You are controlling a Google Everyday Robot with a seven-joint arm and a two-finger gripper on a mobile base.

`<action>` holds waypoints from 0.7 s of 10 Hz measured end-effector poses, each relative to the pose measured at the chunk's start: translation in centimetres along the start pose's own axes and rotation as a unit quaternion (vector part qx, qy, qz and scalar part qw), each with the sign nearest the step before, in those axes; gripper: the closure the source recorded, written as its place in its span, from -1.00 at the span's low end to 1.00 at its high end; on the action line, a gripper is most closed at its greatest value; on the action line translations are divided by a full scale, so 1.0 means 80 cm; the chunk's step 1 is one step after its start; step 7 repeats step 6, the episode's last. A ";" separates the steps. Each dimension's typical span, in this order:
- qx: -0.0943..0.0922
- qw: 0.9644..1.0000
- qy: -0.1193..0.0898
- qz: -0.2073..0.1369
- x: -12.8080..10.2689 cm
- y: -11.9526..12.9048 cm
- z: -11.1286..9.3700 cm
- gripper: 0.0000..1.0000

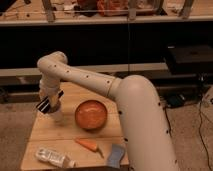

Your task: Place the eraser in the ceramic cup

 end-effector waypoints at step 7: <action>-0.014 1.000 -0.005 -0.008 -0.002 -0.002 0.003 -0.60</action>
